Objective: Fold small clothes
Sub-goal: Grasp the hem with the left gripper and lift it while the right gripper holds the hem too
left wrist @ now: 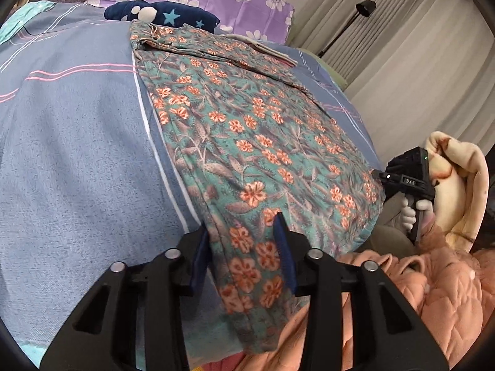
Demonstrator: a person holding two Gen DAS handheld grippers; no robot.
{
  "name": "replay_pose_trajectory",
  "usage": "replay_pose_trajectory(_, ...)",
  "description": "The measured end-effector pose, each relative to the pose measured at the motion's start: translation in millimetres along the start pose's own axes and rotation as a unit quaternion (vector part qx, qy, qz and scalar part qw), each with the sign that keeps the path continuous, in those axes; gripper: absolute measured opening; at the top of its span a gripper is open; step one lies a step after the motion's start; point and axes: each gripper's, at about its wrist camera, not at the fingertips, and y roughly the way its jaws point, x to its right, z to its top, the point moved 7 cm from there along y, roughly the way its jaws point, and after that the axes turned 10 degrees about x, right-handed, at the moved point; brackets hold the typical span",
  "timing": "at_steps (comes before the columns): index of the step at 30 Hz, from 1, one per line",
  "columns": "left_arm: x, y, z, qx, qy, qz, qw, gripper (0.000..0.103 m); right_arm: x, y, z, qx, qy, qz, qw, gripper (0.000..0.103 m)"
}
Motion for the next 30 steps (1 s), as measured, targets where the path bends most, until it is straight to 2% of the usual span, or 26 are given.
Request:
replay_pose_trajectory(1, 1, 3, 1, 0.003, -0.004, 0.0, 1.0, 0.019, -3, 5, 3, -0.001, -0.009, -0.01, 1.0, 0.025)
replay_pose_trajectory(2, 2, 7, 2, 0.004, -0.012, 0.001, 0.9999, 0.013, -3, 8, 5, -0.005, -0.014, -0.021, 1.0, 0.01)
replay_pose_trajectory(3, 4, 11, 3, 0.005, -0.018, 0.004, 0.9998, 0.006, -4, 10, 8, -0.011, -0.009, -0.024, 1.0, 0.004)
replay_pose_trajectory(4, 6, 11, 4, 0.006, -0.02, 0.006, 0.9998, 0.004, -7, 9, 11, -0.007, -0.001, -0.02, 1.0, 0.004)
replay_pose_trajectory(7, 18, 0, 20, 0.039, -0.015, 0.0, 0.9991, 0.002, -15, -7, 25, 0.023, 0.026, 0.008, 0.999, 0.003)
replay_pose_trajectory(10, 36, -34, 58, 0.114, -0.01, -0.033, 0.9929, 0.002, -32, -38, 54, 0.083, 0.046, 0.067, 0.993, 0.003)
replay_pose_trajectory(12, 53, -59, 84, 0.162, 0.014, -0.043, 0.9858, 0.002, -54, -65, 76, 0.13, 0.026, 0.09, 0.987, 0.003)
replay_pose_trajectory(16, 85, -107, 114, 0.235, 0.047, -0.065, 0.9687, 0.002, -86, -111, 95, 0.189, -0.01, 0.123, 0.974, 0.003)
replay_pose_trajectory(19, 99, -132, 114, 0.264, 0.061, -0.075, 0.9595, 0.002, -97, -137, 96, 0.219, -0.038, 0.104, 0.969, 0.003)
replay_pose_trajectory(21, 104, -141, 110, 0.272, 0.065, -0.069, 0.9575, 0.002, -94, -142, 95, 0.223, -0.04, 0.084, 0.97, 0.003)
replay_pose_trajectory(27, 80, -102, 119, 0.237, 0.035, -0.045, 0.9697, 0.002, -72, -105, 112, 0.201, 0.003, 0.075, 0.977, 0.003)
replay_pose_trajectory(30, 60, -86, 136, 0.23, 0.022, -0.037, 0.9724, 0.002, -65, -79, 135, 0.199, 0.012, 0.074, 0.977, 0.003)
